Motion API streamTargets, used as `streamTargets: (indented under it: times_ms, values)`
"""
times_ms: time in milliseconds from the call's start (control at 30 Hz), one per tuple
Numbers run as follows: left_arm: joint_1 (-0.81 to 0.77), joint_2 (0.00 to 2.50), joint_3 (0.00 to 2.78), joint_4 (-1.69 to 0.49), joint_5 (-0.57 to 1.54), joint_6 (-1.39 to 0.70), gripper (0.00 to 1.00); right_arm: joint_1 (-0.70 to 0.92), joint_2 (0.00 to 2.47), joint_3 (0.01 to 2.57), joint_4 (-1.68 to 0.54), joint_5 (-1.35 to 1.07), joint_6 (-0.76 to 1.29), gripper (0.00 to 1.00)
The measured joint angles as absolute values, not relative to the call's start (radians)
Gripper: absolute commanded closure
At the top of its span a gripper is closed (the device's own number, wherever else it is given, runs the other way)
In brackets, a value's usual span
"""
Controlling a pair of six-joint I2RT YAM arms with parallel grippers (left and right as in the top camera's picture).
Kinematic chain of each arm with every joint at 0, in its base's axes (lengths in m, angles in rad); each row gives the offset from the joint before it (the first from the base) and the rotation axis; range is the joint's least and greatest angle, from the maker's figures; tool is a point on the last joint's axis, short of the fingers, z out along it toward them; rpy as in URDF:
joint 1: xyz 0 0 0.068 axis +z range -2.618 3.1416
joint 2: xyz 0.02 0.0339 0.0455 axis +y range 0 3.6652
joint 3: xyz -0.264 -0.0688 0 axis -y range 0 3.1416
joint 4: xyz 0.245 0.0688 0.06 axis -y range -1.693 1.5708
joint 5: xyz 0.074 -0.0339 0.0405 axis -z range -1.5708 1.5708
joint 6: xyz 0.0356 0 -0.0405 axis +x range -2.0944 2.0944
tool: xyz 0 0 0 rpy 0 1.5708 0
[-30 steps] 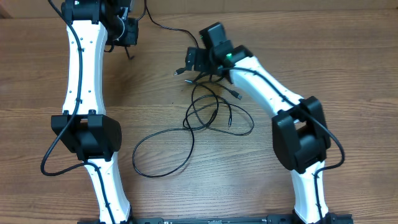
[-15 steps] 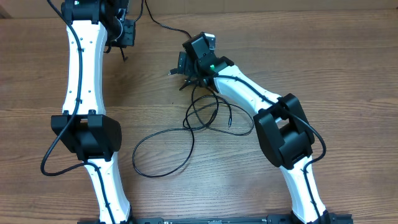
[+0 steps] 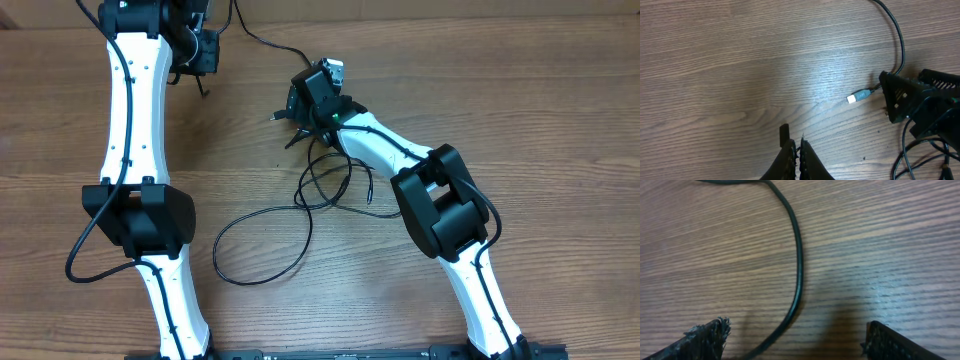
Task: Untangle cables
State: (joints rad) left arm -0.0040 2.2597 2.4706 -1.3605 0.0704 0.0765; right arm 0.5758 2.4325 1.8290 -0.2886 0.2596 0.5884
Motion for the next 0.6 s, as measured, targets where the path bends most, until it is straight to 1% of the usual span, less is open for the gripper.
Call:
streamTargets:
  times_ms: [233,433,600]
  values:
    - [-0.004,2.260,2.471,-1.360,0.071,0.076,0.96,0.576,2.433,1.829,-0.298,0.277,0.588,0.11]
    - [-0.004,2.260,2.471,-1.353,0.071,0.077,0.96,0.571,2.433,1.844,-0.373,0.315,0.584,0.11]
    - [-0.004,2.260,2.471,-1.353,0.071,0.077,0.96,0.536,2.433,1.862,-0.450,0.331,0.580,0.11]
